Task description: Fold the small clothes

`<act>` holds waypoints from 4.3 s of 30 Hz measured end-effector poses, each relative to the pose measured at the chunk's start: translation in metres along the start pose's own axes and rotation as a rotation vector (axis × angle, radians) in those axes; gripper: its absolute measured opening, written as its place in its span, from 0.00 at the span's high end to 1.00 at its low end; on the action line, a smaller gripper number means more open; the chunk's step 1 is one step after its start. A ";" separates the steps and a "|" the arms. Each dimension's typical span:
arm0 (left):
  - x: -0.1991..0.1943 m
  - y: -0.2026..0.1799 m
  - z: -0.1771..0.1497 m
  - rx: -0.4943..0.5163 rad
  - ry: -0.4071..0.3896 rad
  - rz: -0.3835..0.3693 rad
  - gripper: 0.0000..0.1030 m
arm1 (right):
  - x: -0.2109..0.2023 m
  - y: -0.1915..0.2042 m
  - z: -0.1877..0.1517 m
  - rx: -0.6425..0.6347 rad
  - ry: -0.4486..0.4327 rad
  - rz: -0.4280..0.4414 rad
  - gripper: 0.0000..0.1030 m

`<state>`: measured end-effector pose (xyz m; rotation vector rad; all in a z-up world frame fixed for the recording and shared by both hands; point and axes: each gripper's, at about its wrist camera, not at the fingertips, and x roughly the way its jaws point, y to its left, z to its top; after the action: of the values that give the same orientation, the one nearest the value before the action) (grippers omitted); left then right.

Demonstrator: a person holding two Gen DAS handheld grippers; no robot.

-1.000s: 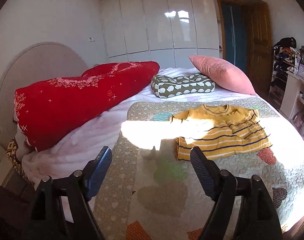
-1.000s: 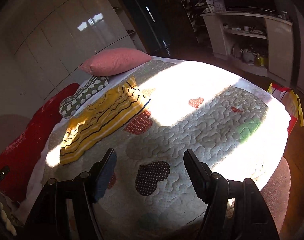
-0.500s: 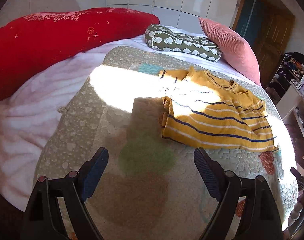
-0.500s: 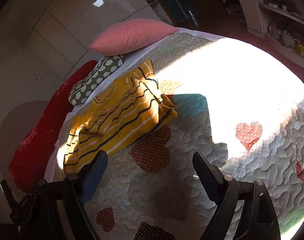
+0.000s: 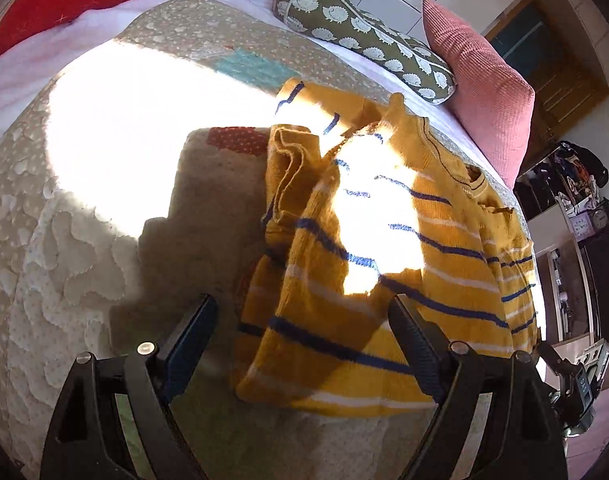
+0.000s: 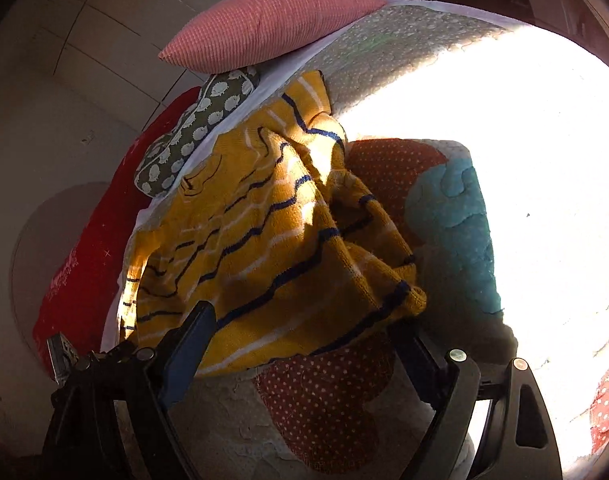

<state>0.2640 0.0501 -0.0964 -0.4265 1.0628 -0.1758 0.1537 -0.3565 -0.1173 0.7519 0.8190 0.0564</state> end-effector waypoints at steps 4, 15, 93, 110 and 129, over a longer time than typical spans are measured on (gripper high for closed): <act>0.010 -0.011 0.012 -0.008 0.024 -0.037 0.20 | 0.017 0.005 0.014 0.012 -0.020 0.003 0.14; -0.052 -0.024 -0.003 0.059 0.016 0.021 0.95 | -0.028 0.012 0.009 0.046 -0.041 0.068 0.90; -0.159 -0.013 -0.105 0.117 -0.121 0.082 0.52 | -0.023 0.048 -0.045 -0.168 0.181 0.200 0.55; -0.185 -0.022 -0.144 0.213 -0.205 0.207 0.50 | -0.059 0.013 0.010 -0.151 -0.049 -0.158 0.58; -0.201 -0.029 -0.167 0.248 -0.232 0.223 0.46 | -0.112 0.037 -0.106 -0.235 -0.028 -0.045 0.51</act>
<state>0.0235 0.0499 0.0087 -0.0995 0.8404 -0.0569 0.0127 -0.3030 -0.0691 0.5112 0.7870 0.1001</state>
